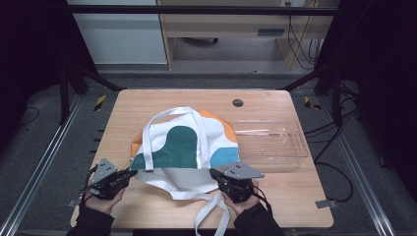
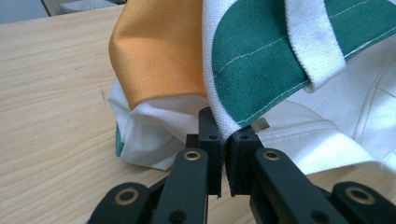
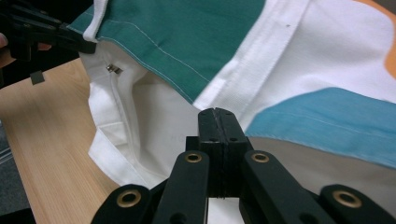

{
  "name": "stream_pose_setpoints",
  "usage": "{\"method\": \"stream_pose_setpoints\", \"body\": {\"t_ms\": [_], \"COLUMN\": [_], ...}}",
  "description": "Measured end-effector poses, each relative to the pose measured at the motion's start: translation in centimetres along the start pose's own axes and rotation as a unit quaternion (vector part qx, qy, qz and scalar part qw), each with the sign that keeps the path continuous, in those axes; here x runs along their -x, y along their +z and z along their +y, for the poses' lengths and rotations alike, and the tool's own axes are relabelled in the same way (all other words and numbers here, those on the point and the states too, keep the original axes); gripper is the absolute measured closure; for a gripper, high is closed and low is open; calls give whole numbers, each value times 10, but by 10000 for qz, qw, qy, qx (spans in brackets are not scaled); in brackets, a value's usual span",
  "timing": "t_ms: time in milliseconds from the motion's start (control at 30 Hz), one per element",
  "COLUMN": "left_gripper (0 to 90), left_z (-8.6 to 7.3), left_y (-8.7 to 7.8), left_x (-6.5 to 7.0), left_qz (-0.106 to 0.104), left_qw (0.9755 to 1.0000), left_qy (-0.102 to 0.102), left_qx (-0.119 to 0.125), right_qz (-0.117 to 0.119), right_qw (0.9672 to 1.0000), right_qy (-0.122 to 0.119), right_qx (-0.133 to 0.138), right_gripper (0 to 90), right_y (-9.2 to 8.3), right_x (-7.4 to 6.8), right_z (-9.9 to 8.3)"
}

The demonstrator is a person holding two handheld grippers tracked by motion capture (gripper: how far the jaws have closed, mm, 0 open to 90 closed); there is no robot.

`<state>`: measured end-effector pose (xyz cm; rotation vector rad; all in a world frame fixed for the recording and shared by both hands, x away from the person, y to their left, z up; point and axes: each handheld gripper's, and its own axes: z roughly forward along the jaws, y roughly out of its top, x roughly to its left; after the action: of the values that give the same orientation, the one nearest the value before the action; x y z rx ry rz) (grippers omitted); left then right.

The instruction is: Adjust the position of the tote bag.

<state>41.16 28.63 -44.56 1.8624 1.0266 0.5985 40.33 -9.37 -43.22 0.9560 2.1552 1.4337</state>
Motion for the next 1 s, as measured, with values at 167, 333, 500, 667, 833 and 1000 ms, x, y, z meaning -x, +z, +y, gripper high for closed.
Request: {"method": "stream_pose_setpoints", "body": {"t_ms": [167,333,500,667,833,1000], "left_gripper": [862,862,862,862,862,862], "left_z": [0,0,0,0,0,0], "left_y": [0,0,0,0,0,0], "left_x": [0,0,1,1,1,1], "left_qz": [17,21,29,41,45,41], "left_qw": [10000,10000,10000,10000,10000,10000], "left_qy": [0,-4,2,10,6,4], "left_qx": [3,2,1,2,6,9], "right_qz": [66,124,130,97,101,25], "right_qw": [10000,9999,9996,9996,9996,9996], "right_qy": [-37,-111,-210,-208,-164,-123], "right_qx": [-13,-31,-110,-162,-222,-254], "right_gripper": [900,900,900,900,900,900], "right_y": [9,19,32,41,49,61], "right_x": [-8,-18,-27,-31,-35,-39], "right_z": [3,6,6,5,1,-6]}}
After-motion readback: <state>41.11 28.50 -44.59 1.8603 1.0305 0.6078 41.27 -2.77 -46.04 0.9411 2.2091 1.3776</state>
